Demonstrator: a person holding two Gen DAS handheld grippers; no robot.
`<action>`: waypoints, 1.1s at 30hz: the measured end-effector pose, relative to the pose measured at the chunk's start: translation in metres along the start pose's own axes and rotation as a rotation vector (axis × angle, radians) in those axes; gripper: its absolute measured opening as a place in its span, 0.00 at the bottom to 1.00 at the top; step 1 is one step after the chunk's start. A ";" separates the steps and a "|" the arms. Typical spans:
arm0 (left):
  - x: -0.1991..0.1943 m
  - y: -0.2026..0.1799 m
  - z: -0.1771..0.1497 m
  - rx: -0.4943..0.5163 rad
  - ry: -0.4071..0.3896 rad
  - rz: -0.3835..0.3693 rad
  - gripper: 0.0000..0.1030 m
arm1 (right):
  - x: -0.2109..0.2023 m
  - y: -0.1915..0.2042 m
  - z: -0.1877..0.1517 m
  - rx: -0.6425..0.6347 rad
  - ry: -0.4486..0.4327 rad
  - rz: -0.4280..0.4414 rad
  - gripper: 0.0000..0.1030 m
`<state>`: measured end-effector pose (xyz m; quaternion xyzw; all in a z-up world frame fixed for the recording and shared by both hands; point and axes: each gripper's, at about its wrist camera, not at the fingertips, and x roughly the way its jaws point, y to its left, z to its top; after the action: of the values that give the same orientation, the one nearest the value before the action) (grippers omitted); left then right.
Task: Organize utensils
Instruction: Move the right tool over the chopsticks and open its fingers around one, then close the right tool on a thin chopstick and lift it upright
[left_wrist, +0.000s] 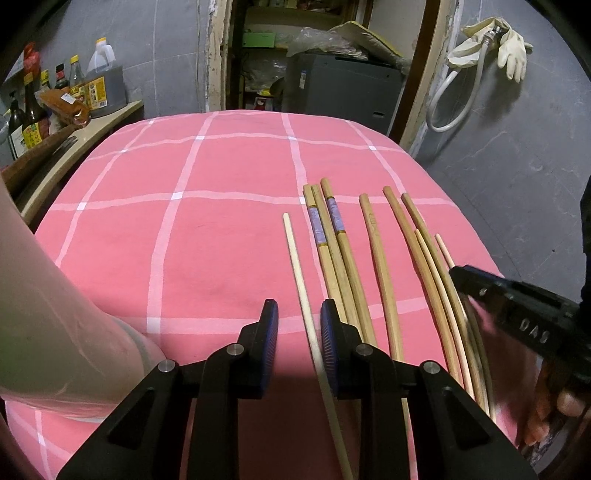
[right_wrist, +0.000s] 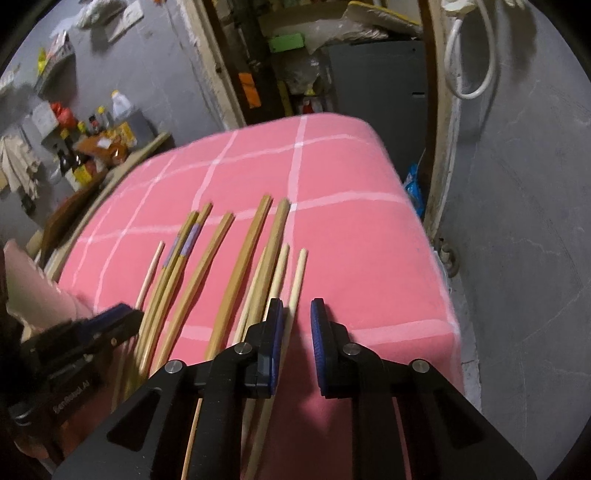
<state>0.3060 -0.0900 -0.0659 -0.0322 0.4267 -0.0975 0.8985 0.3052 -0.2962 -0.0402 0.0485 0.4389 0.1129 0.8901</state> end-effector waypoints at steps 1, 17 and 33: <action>0.000 0.000 0.000 -0.001 0.001 -0.002 0.20 | 0.000 0.000 0.000 -0.002 0.003 -0.004 0.13; -0.007 -0.005 -0.002 -0.012 0.051 -0.094 0.03 | -0.008 -0.008 -0.007 0.106 0.004 0.036 0.04; -0.074 -0.003 -0.017 -0.025 -0.149 -0.184 0.03 | -0.080 0.020 -0.035 0.115 -0.310 0.200 0.03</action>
<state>0.2470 -0.0775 -0.0204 -0.0895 0.3551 -0.1717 0.9145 0.2271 -0.2965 0.0044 0.1594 0.2954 0.1667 0.9271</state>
